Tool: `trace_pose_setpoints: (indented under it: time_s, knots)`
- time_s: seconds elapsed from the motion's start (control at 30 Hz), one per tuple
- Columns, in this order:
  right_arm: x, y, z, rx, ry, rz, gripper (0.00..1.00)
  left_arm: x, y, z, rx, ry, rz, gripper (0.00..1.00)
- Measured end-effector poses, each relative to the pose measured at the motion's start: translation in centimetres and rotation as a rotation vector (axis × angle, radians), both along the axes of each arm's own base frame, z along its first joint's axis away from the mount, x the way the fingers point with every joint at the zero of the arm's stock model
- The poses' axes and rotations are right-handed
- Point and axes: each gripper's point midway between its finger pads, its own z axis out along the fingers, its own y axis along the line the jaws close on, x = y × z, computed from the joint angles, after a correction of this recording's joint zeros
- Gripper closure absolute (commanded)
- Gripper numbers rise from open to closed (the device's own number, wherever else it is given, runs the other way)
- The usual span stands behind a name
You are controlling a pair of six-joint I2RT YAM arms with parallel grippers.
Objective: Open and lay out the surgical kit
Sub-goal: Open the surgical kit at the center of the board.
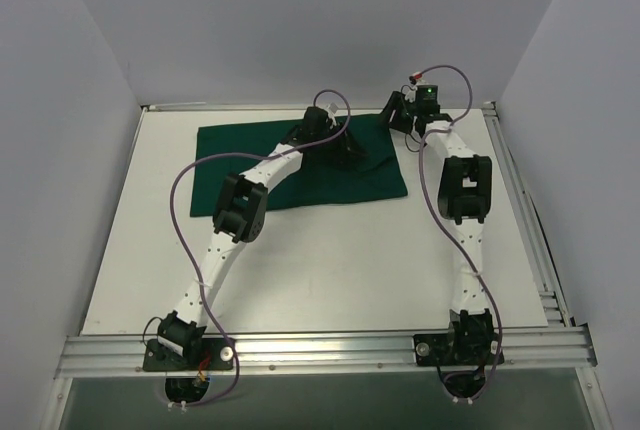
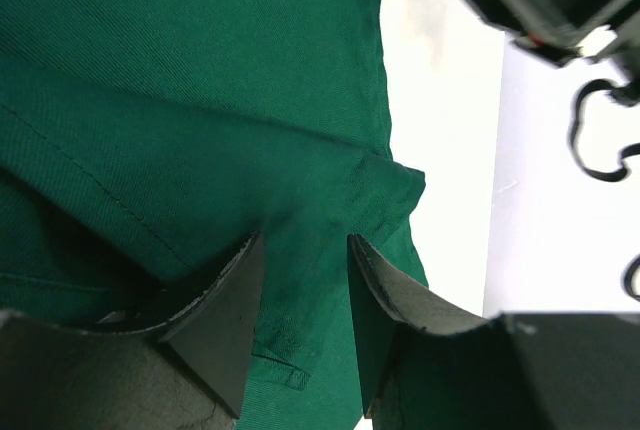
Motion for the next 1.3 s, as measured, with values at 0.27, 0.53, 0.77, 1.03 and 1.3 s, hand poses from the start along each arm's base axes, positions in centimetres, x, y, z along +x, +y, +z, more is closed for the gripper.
trace_pose_setpoints:
  time_s: [0.27,0.53,0.77,1.03,1.3]
  knots:
    - [-0.3,0.1,-1.5,-0.017,-0.003,0.004,0.50,0.1,0.1,0.0,-0.005,0.010,0.007,0.51]
    - [-1.0,-1.1,-1.4,-0.090,-0.014,-0.045,0.48,0.0,0.1,0.0,-0.010,0.016,0.007,0.52]
    - [-1.0,-0.5,0.5,-0.112,-0.051,-0.030,0.48,0.0,0.2,0.0,-0.011,0.017,0.006,0.52]
    - [-1.2,1.0,1.6,-0.118,-0.067,0.000,0.48,0.0,0.2,-0.1,-0.012,0.017,0.005,0.52]
    - [-1.2,1.5,1.3,-0.109,-0.059,0.003,0.48,0.0,0.3,-0.1,-0.022,0.017,0.000,0.53]
